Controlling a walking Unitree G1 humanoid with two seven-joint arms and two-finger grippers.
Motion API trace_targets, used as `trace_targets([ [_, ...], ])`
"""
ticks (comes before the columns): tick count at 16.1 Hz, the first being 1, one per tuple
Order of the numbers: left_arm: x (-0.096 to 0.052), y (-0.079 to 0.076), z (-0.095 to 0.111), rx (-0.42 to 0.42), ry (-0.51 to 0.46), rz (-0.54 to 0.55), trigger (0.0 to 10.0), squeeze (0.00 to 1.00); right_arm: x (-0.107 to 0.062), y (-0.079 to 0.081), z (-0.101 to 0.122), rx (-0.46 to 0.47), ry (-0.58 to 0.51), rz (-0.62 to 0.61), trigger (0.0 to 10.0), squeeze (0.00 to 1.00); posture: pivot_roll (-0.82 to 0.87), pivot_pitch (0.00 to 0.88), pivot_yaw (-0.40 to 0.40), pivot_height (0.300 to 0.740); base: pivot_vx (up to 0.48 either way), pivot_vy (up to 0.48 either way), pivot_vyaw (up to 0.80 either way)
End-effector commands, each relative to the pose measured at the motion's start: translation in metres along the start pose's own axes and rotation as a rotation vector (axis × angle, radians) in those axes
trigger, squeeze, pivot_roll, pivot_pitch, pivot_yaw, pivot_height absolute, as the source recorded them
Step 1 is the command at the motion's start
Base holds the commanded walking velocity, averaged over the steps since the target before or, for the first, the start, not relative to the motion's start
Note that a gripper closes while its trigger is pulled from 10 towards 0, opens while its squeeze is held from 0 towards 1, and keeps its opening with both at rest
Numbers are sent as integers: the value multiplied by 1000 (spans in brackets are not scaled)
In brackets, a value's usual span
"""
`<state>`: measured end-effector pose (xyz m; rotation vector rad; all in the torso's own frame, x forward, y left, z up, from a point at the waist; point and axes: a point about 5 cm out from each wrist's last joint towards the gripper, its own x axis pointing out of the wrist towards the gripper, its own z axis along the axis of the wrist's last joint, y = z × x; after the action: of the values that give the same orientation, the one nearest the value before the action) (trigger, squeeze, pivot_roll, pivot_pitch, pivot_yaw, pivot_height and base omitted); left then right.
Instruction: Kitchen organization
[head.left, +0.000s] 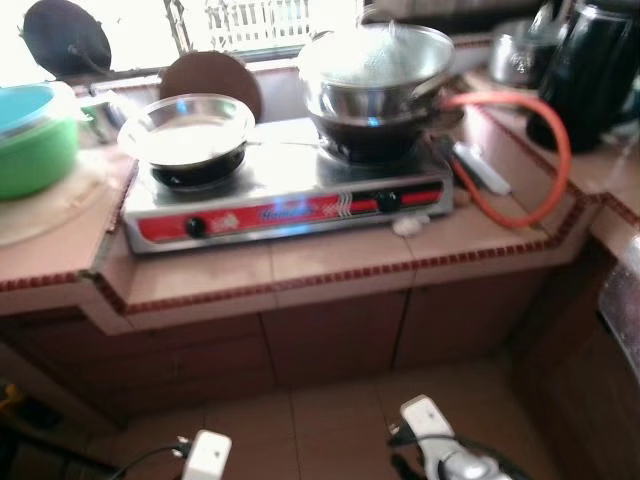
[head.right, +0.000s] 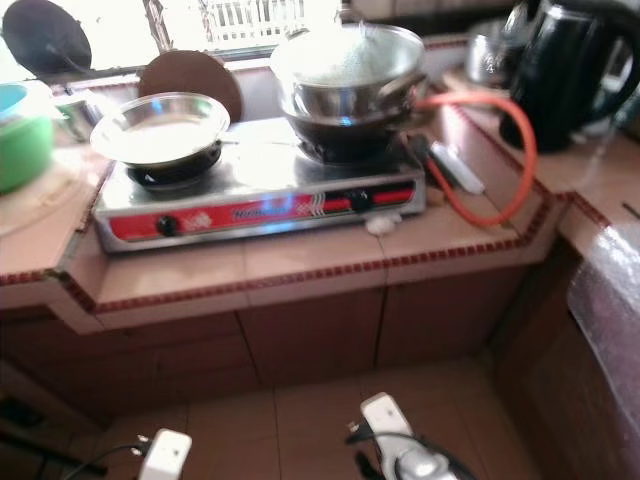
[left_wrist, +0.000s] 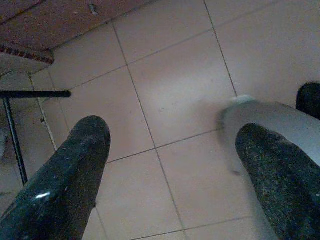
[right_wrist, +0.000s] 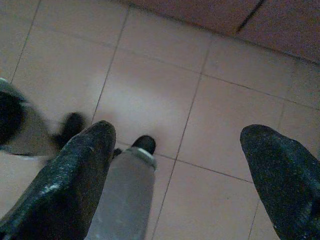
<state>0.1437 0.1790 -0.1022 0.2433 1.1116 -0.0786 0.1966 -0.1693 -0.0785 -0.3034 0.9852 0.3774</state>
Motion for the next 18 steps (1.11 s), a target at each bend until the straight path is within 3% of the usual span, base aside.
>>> trace_targets([
  [1, 0, 10, 0, 12, -8, 23, 10000, 0, 2, 7, 5, -8, -12, 20, 10000, 0, -126, 0, 52, 740, 0, 0, 0],
  [13, -2, 5, -11, 36, 3, -7, 10000, 0, 2, 9, -1, -86, 16, 28, 10000, 0, -116, 1, 43, 740, 0, 0, 0],
  [18, -2, 7, -15, 57, 15, -7, 10000, 0, 1, 8, -2, -94, 20, 27, 10000, 0, -123, 0, 47, 740, -264, 0, 0],
])
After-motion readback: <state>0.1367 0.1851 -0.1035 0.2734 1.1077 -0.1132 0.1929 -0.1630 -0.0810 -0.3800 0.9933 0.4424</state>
